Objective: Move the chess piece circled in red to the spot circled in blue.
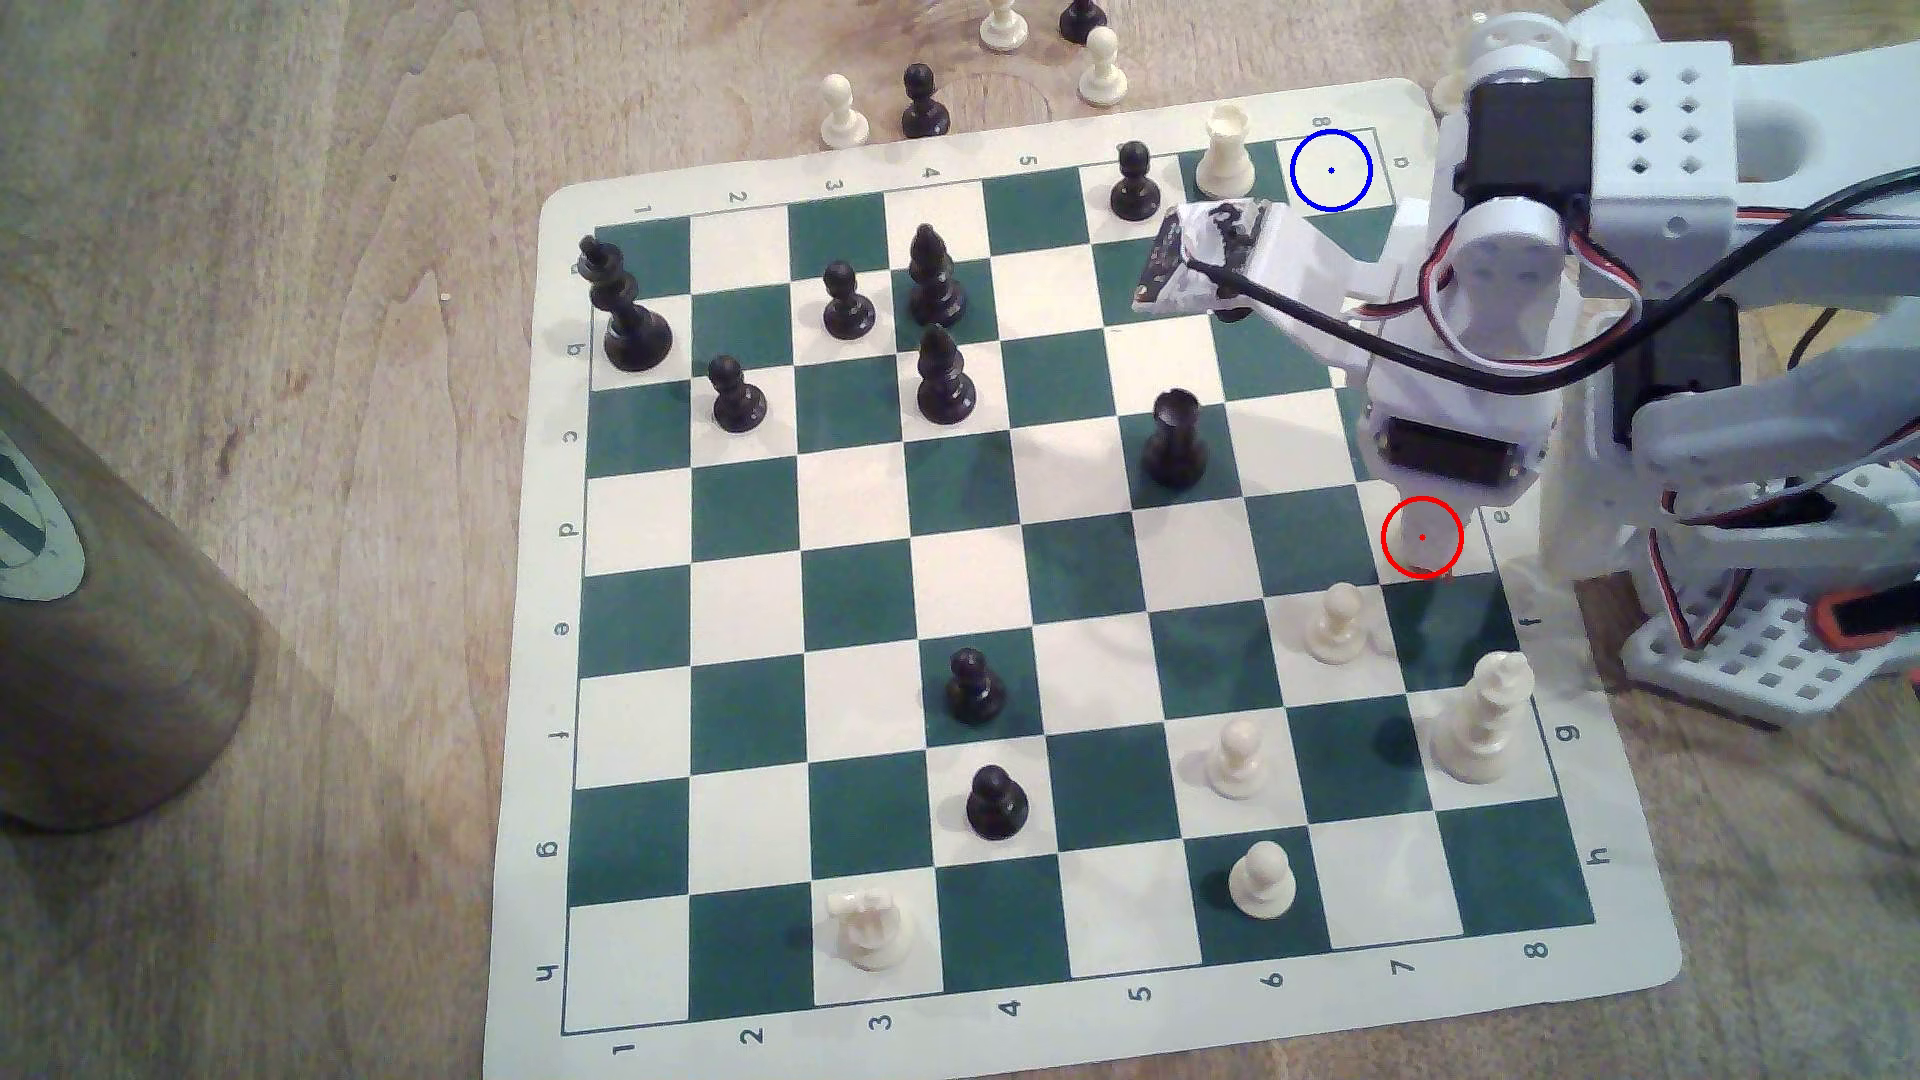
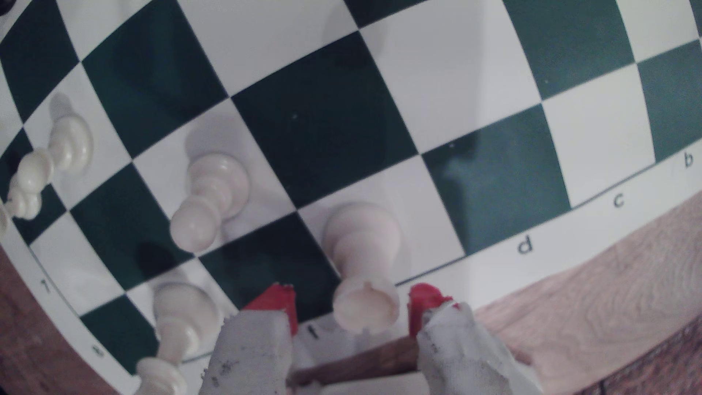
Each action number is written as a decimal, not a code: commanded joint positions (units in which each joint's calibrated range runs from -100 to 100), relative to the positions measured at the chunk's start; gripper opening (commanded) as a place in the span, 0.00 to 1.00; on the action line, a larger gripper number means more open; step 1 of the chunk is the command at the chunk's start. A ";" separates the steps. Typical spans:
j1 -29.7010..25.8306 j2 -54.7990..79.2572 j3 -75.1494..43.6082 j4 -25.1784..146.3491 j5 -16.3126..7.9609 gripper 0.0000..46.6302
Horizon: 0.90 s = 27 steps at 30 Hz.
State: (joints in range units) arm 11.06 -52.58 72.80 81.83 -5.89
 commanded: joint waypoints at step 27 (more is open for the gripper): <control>-0.54 -1.50 0.28 -4.19 -1.07 0.01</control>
State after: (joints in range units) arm 10.40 -53.00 73.43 77.77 -6.86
